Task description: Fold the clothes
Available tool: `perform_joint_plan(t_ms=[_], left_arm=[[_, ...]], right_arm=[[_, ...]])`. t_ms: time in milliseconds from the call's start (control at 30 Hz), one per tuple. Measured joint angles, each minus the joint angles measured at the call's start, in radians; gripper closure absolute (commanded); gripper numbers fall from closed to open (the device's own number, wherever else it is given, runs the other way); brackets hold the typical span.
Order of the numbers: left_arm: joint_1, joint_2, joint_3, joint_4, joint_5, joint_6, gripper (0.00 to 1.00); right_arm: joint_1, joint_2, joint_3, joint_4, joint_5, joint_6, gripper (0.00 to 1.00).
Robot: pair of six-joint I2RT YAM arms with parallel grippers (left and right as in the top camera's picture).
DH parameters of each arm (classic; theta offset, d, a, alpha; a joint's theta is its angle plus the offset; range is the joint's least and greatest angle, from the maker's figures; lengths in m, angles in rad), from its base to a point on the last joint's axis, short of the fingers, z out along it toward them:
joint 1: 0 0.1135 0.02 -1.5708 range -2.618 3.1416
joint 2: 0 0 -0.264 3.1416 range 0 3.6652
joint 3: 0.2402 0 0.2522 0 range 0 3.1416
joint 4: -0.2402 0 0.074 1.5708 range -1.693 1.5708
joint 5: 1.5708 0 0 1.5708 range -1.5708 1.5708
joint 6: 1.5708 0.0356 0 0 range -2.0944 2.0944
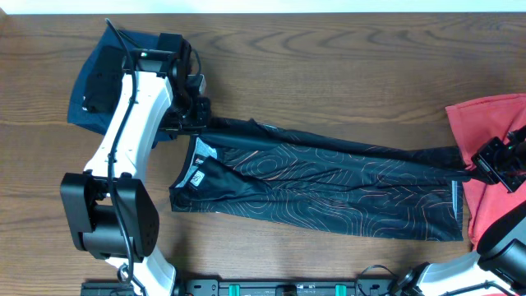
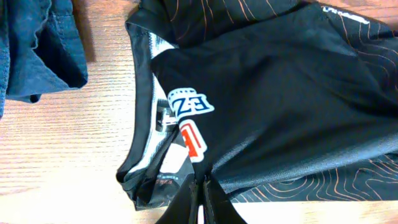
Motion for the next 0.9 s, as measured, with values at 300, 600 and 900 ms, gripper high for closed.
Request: perform_joint_plan(t_ms=[300,600,900], left_arm=[[0.0,0.0,0.0,-0.048,-0.008,0.0,0.94],[0.0,0.0,0.0,-0.083,-0.016,0.015,0.74],[0.0,0.0,0.0,-0.076,-0.039,0.017,0.5]], right_arm=[[0.0,0.0,0.0,-0.003,0.017,0.005,0.99],[0.0,0.0,0.0,-0.022,0.03,0.021,0.66],[0.0,0.0,0.0,-0.024,0.035,0.019,0.59]])
